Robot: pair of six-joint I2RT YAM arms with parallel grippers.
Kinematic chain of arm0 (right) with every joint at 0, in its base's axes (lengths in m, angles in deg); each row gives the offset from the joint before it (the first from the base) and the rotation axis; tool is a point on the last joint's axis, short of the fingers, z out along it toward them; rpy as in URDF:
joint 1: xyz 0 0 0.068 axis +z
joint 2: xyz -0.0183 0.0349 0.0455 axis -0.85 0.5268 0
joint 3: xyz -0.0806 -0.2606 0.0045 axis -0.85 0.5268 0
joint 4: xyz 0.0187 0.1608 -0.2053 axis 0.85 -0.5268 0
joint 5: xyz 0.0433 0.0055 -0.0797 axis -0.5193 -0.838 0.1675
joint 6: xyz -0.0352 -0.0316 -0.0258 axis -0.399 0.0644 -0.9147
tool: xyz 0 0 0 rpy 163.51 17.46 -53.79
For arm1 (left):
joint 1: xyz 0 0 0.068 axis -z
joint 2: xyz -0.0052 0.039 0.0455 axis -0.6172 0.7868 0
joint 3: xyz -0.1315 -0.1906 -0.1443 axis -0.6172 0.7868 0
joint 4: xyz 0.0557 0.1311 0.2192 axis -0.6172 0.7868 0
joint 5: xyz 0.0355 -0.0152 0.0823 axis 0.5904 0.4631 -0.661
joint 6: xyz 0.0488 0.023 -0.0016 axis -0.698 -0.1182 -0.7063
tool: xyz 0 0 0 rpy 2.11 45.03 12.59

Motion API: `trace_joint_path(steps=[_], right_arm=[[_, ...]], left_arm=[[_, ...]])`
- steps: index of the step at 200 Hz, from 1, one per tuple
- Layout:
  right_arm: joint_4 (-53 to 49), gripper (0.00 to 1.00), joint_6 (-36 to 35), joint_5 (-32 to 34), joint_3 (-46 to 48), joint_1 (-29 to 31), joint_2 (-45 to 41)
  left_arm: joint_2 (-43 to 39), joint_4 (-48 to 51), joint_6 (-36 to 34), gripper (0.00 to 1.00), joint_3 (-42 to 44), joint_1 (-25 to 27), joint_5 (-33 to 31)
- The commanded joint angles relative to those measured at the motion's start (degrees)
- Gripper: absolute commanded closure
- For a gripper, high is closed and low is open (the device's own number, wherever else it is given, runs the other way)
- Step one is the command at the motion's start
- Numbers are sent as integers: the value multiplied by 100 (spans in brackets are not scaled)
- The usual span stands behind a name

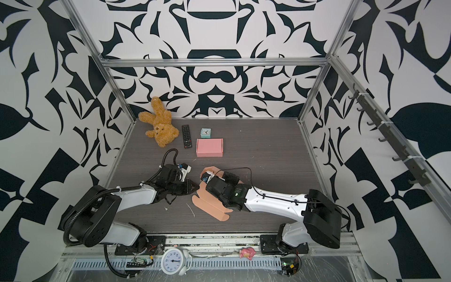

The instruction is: Fold the paper box

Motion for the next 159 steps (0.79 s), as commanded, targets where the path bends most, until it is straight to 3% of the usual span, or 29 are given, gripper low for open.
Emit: trace_joint_path(steps=[1,101,159], right_arm=[[77,100,46,131,8,-4,-27],[104,100,39,145,26,-7,-70],[113,100,28,174,26,-8,-76]], left_arm=[[-167,347,-103,82,-110,-97,-54],[-269,494,-281,82,-364,-729,352],[826,415,-586,81,-1575,-806,592]])
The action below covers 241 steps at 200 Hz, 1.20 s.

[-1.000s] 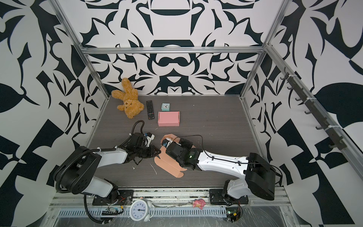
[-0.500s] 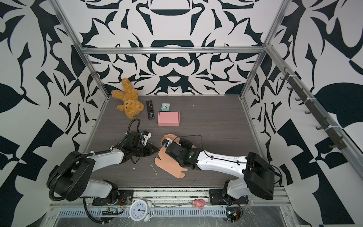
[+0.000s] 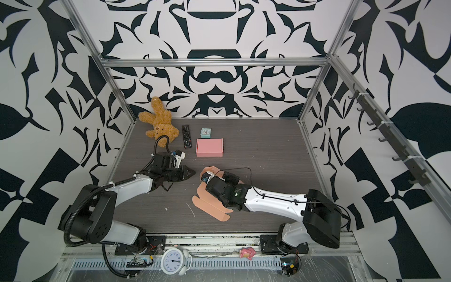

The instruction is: Fold the paper box

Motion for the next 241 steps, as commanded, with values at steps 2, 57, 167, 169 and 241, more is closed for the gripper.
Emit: trace_joint_path(steps=[2,57,167,169,241], right_arm=[[107,100,26,155,13,-7,-74],[177,100,15,154,39,-11,-49],[172,100,-1,291,1,-4,100],[163,100,-5,291,1,-8,95],[81,100,-45,324,-20,-6,180]], left_arm=[[541,-56,-230,81,-416,-19,248],[1180,-63,-298,80,-876,172,689],[543,-23,-198,80,-456,483,792],[534,-22,-198,80,-446,489,795],[390,-94,-146,80,-213,578,747]])
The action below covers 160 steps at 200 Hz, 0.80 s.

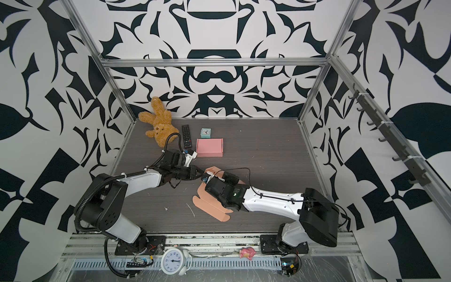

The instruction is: Fold the paper box

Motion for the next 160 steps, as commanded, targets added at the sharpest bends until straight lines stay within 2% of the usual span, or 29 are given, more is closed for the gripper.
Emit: trace_joint_path(steps=[1,81,160], right_arm=[[2,100,-23,159,-36,-8,45],[223,100,-338,246,14,8,357],[905,100,-949,645,193,163,673]], left_arm=[[-147,-47,45,80,102,45,49],[-40,-319,132,80,257,106,42],[99,-634,247,80,389,169,98]])
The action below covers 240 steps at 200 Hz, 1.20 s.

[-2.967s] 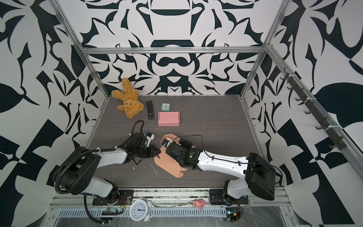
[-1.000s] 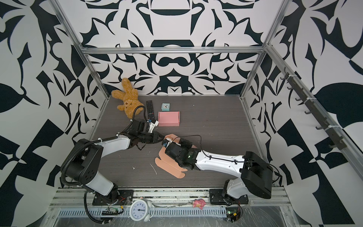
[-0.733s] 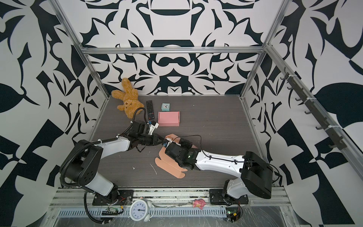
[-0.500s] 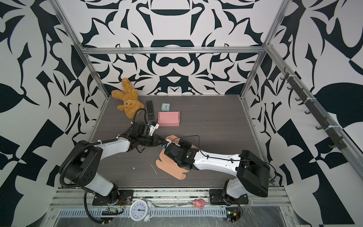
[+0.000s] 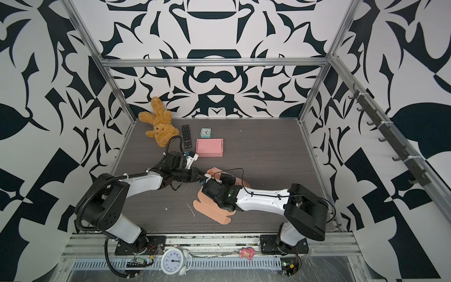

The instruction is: Fold the paper box

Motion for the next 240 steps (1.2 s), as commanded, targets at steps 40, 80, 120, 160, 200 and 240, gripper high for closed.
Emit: trace_joint_path(steps=[40,80,120,160,200,240], right_arm=[[524,100,-406,73,263,179,-160],[826,100,-660,71,336,246,-123],[907,100,-799,88,395,291,-33],[900,100,-902,174,500,433,-86],[867,100,-976,131,582,574,-152],[830,100,-1159,335,630,663,-55]], left_arm=[[65,-473,74,80,421,29,92],[185,-1166,188,73,626,249,-161],[211,-1700,191,67,891,363,-251],[75,-2011,148,65,1252,380,-339],[-145,-2217,97,63,1609,400,-506],[-262,-2232,15,62,1718,404,-673]])
